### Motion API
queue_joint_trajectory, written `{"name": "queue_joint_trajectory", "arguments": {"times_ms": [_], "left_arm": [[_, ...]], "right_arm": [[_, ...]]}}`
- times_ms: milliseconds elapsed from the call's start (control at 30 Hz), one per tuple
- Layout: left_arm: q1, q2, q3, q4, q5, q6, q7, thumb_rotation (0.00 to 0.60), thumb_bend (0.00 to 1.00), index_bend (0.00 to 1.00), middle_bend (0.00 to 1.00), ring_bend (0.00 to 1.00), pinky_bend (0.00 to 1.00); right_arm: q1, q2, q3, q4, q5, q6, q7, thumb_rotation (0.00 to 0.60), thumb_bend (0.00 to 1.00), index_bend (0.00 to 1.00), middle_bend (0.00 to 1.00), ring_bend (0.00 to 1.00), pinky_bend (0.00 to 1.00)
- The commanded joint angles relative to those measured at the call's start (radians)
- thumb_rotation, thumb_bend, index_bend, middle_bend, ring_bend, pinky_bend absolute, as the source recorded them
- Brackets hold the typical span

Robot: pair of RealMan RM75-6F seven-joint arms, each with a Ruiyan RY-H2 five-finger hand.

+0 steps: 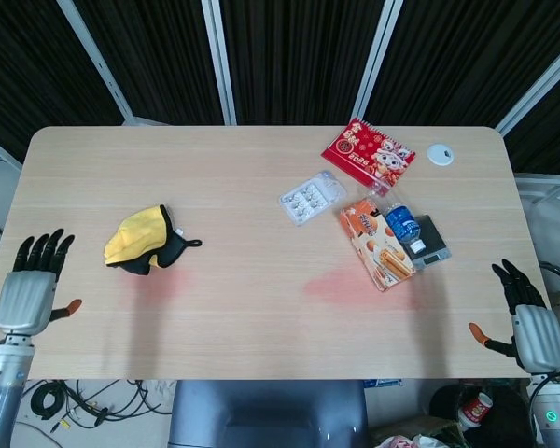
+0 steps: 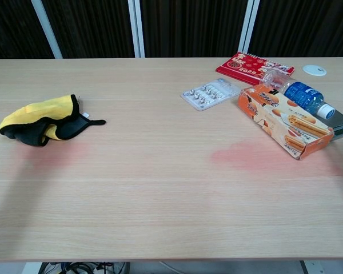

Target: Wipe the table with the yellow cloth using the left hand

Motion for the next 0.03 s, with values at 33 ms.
{"name": "queue_joint_trajectory", "arguments": {"times_ms": [33], "left_arm": [[0.064,0.010,0.043,0.008,0.065,0.072,-0.049,0.600,0.00,0.00,0.00,0.00,0.00]], "right_arm": [[-0.002,-0.004,-0.001,0.004,-0.007,0.007,-0.009,0.600,0.15,0.00,0.00,0.00,0.13]]}}
